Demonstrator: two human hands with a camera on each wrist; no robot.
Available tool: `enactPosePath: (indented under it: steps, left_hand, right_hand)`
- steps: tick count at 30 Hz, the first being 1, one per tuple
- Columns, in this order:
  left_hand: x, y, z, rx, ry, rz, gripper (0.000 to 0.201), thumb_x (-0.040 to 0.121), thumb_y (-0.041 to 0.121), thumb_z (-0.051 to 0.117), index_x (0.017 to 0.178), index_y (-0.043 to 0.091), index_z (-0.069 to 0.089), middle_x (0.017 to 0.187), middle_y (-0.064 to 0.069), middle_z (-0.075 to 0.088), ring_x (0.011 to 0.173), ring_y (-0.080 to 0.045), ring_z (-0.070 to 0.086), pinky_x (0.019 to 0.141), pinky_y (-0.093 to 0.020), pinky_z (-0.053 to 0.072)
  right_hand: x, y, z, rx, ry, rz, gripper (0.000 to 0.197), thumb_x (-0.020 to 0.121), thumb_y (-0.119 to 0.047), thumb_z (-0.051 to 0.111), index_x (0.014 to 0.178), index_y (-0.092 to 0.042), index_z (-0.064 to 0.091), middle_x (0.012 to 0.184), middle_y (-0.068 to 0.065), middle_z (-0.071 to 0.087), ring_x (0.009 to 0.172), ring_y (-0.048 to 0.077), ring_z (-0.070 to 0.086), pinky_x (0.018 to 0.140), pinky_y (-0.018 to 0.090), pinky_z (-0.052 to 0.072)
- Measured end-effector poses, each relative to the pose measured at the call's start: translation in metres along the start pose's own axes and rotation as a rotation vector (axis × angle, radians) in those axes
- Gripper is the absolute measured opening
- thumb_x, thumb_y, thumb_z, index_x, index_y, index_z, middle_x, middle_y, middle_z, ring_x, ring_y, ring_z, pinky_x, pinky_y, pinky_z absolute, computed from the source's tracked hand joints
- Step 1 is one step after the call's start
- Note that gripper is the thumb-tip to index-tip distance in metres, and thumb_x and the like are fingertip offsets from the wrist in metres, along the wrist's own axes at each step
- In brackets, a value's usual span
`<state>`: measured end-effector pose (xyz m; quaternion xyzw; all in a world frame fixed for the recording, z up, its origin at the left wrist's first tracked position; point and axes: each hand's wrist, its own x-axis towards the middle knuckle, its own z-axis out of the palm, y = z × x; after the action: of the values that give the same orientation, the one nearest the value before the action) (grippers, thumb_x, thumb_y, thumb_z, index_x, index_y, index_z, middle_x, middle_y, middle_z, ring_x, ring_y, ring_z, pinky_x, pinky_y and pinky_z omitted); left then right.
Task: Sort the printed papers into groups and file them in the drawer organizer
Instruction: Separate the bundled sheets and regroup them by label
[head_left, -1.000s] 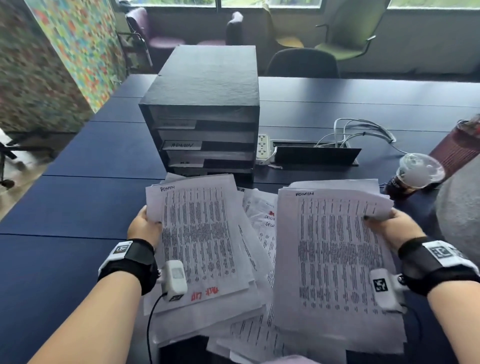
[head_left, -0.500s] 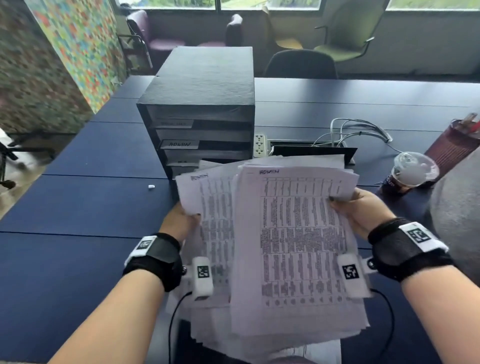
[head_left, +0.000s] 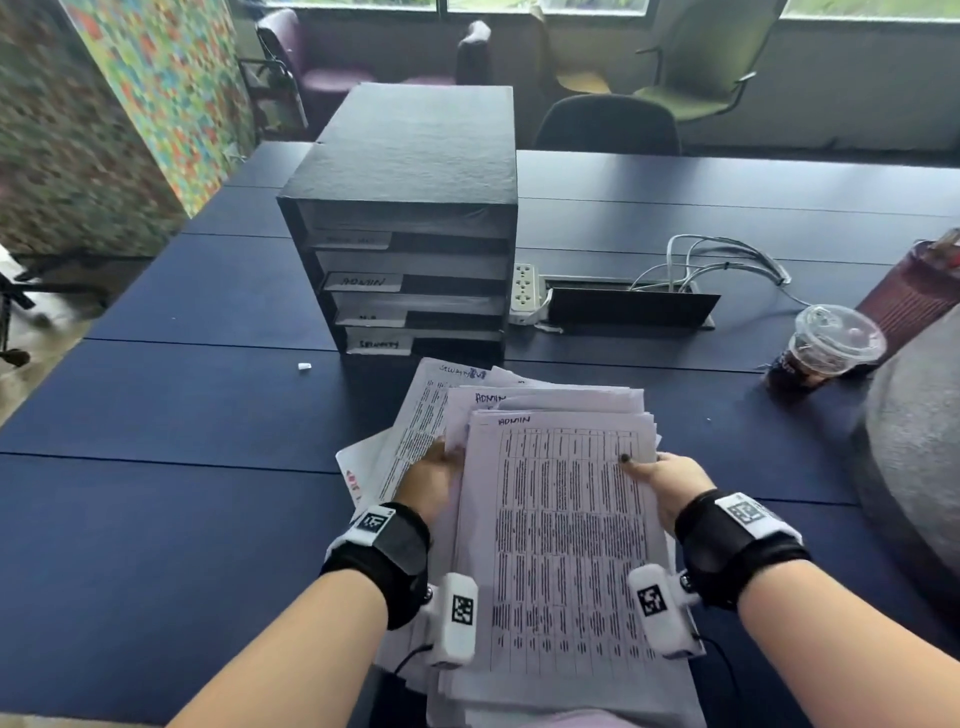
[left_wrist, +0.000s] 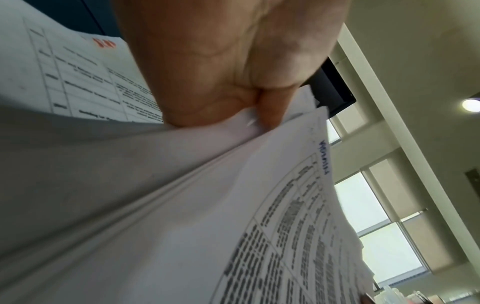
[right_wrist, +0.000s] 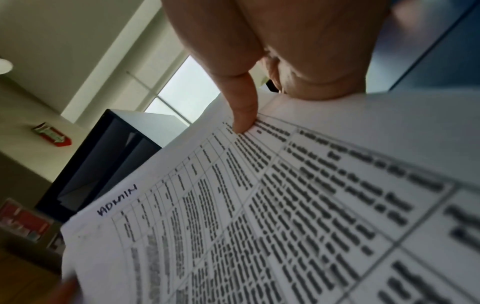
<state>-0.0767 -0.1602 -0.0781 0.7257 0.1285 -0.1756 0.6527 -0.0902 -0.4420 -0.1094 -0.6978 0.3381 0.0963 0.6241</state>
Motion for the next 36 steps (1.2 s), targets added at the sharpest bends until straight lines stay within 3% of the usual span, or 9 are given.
enactPosePath:
  steps: [3,8,11,15,20,24,28,32,36]
  left_hand:
    - [-0.009,0.003,0.004,0.016,-0.027,0.013,0.057,0.088,0.056,0.052,0.135,0.025,0.048,0.124,0.014,0.045,0.12,-0.007,0.039,0.113,-0.035,0.026]
    - [0.003,0.0,0.003,0.173,-0.024,0.043,0.035,0.083,0.018,0.071,0.116,0.017,0.058,0.112,-0.004,0.067,0.108,-0.025,0.061,0.096,-0.039,0.048]
    - [0.002,0.001,0.002,0.162,0.018,0.052,0.029,0.086,0.014,0.065,0.113,0.023,0.059,0.108,-0.001,0.068,0.101,-0.024,0.063,0.093,-0.046,0.05]
    - [0.0,0.009,-0.006,0.062,0.014,0.163,0.03,0.09,0.011,0.061,0.117,0.023,0.059,0.109,0.001,0.068,0.102,-0.02,0.063,0.095,-0.039,0.048]
    - [0.006,0.03,-0.019,-0.214,0.102,0.204,0.029,0.086,0.0,0.062,0.109,0.017,0.059,0.102,-0.002,0.069,0.099,-0.025,0.062,0.091,-0.037,0.049]
    - [0.01,0.049,-0.035,-0.359,0.167,0.235,0.027,0.086,-0.001,0.061,0.102,0.02,0.063,0.103,-0.005,0.069,0.098,-0.028,0.063,0.093,-0.047,0.049]
    - [0.006,0.061,-0.04,-0.566,0.201,0.253,0.027,0.09,-0.002,0.056,0.112,0.013,0.056,0.104,-0.004,0.066,0.088,-0.022,0.064,0.075,-0.037,0.055]
    - [0.003,0.065,-0.035,-0.681,0.206,0.244,0.033,0.092,-0.001,0.054,0.12,0.016,0.052,0.107,-0.002,0.067,0.087,-0.02,0.067,0.071,-0.037,0.058]
    - [-0.003,0.067,-0.026,-0.701,0.151,0.249,0.033,0.092,-0.002,0.052,0.118,0.018,0.052,0.104,-0.002,0.067,0.084,-0.018,0.067,0.076,-0.041,0.058]
  right_hand:
    - [0.005,0.004,-0.001,0.022,0.021,0.026,0.008,0.075,-0.015,0.075,0.073,-0.012,0.069,0.097,0.018,0.07,0.099,0.037,0.064,0.096,0.055,0.045]
    - [-0.02,-0.017,0.007,0.151,0.024,0.048,0.006,0.082,-0.009,0.067,0.085,-0.005,0.066,0.094,0.019,0.068,0.093,0.035,0.064,0.092,0.053,0.047]
    - [-0.025,-0.021,0.009,0.062,0.013,-0.062,0.017,0.082,-0.016,0.069,0.095,-0.006,0.066,0.088,0.009,0.068,0.084,0.028,0.064,0.085,0.045,0.052]
    - [-0.038,-0.027,-0.004,-0.114,-0.028,-0.185,0.022,0.079,-0.035,0.071,0.085,-0.016,0.062,0.08,-0.004,0.063,0.074,0.012,0.056,0.072,0.028,0.043]
    - [-0.051,-0.02,-0.012,-0.071,-0.255,-0.2,0.059,0.056,-0.048,0.082,0.102,-0.014,0.069,0.095,0.004,0.074,0.092,0.021,0.069,0.086,0.035,0.052]
    - [-0.054,-0.02,-0.022,-0.149,-0.339,-0.239,0.08,0.025,-0.054,0.085,0.09,-0.008,0.071,0.077,-0.002,0.074,0.069,0.008,0.069,0.061,0.019,0.054]
    - [-0.051,-0.009,-0.033,0.175,-0.388,-0.18,0.093,0.021,-0.046,0.093,0.098,-0.001,0.065,0.088,0.01,0.073,0.077,0.022,0.069,0.072,0.038,0.058]
    - [-0.064,-0.005,-0.021,0.409,-0.466,-0.139,0.094,0.028,-0.044,0.094,0.106,-0.006,0.059,0.094,0.008,0.071,0.085,0.023,0.068,0.071,0.037,0.057]
    - [-0.072,-0.007,0.003,0.362,-0.327,-0.163,0.103,0.028,-0.047,0.093,0.116,-0.009,0.056,0.108,0.005,0.07,0.105,0.024,0.061,0.097,0.048,0.044]
